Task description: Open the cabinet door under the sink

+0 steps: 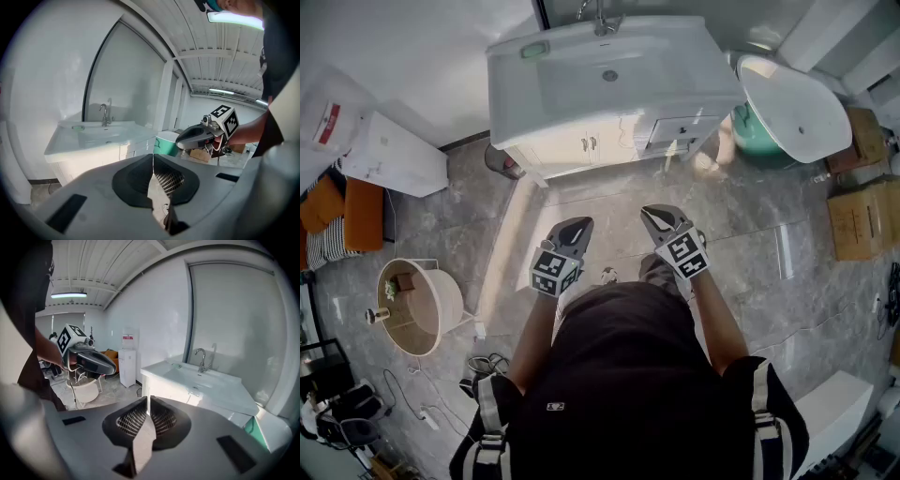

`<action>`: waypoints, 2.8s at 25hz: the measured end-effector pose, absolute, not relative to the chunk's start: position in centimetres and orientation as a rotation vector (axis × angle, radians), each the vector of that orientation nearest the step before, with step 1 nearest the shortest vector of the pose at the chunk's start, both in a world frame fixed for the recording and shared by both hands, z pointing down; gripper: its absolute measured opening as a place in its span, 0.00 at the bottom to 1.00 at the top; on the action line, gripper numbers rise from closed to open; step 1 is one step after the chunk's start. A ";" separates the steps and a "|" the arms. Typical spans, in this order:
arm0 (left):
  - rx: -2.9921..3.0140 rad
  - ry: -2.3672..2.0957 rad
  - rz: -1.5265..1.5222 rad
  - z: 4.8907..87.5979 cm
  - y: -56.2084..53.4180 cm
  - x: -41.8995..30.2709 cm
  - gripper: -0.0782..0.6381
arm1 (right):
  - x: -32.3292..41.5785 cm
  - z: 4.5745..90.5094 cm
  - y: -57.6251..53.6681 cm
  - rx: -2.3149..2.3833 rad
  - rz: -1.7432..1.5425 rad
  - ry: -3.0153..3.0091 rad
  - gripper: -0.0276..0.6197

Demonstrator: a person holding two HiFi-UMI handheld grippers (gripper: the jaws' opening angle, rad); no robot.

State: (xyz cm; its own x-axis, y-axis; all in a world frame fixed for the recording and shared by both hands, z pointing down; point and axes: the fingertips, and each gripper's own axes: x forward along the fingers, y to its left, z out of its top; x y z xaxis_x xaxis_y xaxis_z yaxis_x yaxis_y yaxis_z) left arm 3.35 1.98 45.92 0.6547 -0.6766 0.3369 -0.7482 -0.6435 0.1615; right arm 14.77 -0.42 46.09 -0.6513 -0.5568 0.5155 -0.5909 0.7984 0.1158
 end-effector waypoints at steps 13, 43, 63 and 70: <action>2.581 -1.144 0.337 45.8 2.8 2.2 0.13 | 13.7 46.2 0.5 0.853 0.096 -2.441 0.16; 2.362 -1.387 0.321 46.8 -0.1 -3.1 0.13 | 11.1 48.6 -4.8 0.696 0.144 -2.483 0.16; 2.045 -1.613 0.333 54.4 -12.4 -1.4 0.13 | 13.4 56.5 -17.8 0.368 0.279 -2.459 0.16; 1.971 -1.679 0.362 61.5 -16.7 -0.3 0.13 | 12.5 63.0 -21.0 0.309 0.302 -2.444 0.16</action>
